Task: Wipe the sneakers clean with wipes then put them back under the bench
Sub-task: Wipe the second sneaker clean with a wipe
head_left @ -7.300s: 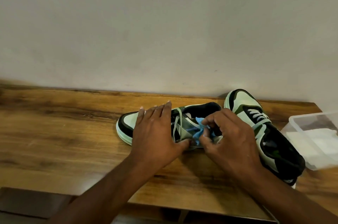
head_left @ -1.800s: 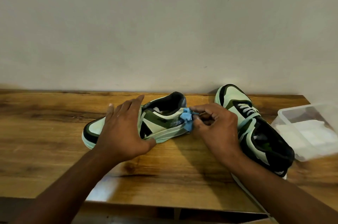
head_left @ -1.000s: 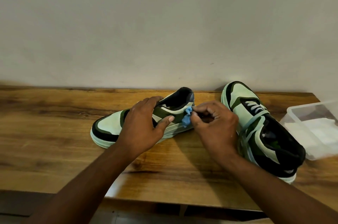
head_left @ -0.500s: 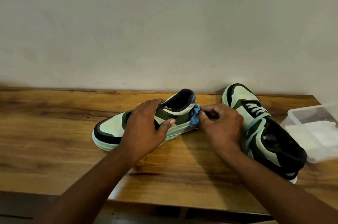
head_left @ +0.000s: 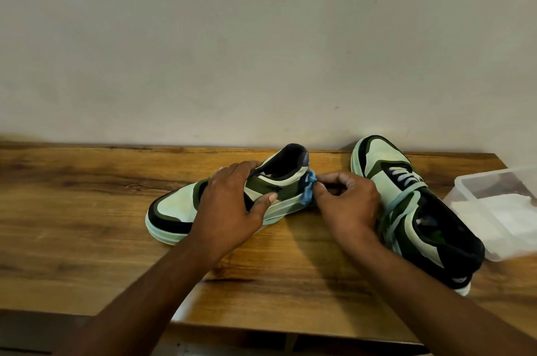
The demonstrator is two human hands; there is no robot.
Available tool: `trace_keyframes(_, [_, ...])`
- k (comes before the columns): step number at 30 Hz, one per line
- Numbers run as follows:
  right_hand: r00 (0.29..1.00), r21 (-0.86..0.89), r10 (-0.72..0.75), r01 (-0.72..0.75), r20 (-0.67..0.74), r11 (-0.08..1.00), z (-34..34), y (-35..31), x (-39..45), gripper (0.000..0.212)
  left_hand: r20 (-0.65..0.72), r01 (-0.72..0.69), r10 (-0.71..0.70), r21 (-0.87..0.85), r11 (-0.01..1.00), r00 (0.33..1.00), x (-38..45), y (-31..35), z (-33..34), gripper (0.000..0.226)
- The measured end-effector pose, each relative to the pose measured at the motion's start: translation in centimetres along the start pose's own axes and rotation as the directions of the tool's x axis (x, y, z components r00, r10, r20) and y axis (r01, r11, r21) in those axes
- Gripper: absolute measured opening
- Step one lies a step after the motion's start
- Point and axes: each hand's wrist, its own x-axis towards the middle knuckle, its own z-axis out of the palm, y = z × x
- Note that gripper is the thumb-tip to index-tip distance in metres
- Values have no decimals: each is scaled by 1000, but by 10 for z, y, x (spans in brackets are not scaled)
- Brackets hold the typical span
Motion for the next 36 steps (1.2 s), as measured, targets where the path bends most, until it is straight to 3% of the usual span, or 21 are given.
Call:
trace_keyframes(5, [990, 111, -138, 136, 7, 984, 10, -12, -17, 16, -2, 13, -13, 24, 1000, 1000, 1, 2, 0, 60])
trace_keyframes(8, [999, 58, 27, -26, -32, 998, 5, 0, 1, 22, 0, 9, -9, 6, 1000, 1000, 0, 2, -1, 57])
trace_keyframes(11, [984, 118, 158, -149, -76, 982, 4, 5, 10, 21, -3, 6, -6, 0, 1000, 1000, -1, 2, -2, 56])
trace_keyframes(13, [998, 156, 45, -36, -54, 987, 10, -3, 0, 20, 1, 6, -6, 0, 1000, 1000, 0, 2, -1, 55])
trace_keyframes(16, [966, 128, -256, 257, -23, 958, 13, -12, -15, 16, 5, 19, -19, 15, 1000, 1000, 1, 3, -1, 56])
trace_keyframes(18, [947, 64, -321, 321, -4, 945, 10, -10, -13, 15, 16, 23, -23, 12, 1000, 1000, 1, 3, -2, 56])
trace_keyframes(22, [996, 60, -27, 33, -87, 998, 4, 0, 9, 25, 14, 17, -17, -9, 1000, 1000, -1, 3, -4, 54])
trace_keyframes(24, [996, 80, -4, 11, -90, 997, 4, 1, 10, 23, 10, 14, -14, -8, 1000, 1000, -1, 4, -3, 55])
trace_keyframes(29, [919, 22, -395, 395, 9, 918, 6, -11, -12, 15, 11, 21, -21, 5, 1000, 1000, 0, 3, -4, 57])
trace_keyframes(31, [942, 4, -335, 335, 3, 942, 2, -7, -4, 16, 20, 12, -12, -9, 1000, 1000, 0, 3, -6, 55])
trace_keyframes(34, [999, 16, -44, 44, -28, 999, -2, 5, 15, 19, 23, -1, 2, -35, 999, 1000, 0, 0, -7, 54])
trace_keyframes(36, [1000, 50, 5, -5, -2, 999, -3, 7, 16, 20, 29, -8, 10, -52, 999, 1000, 0, 0, -8, 54])
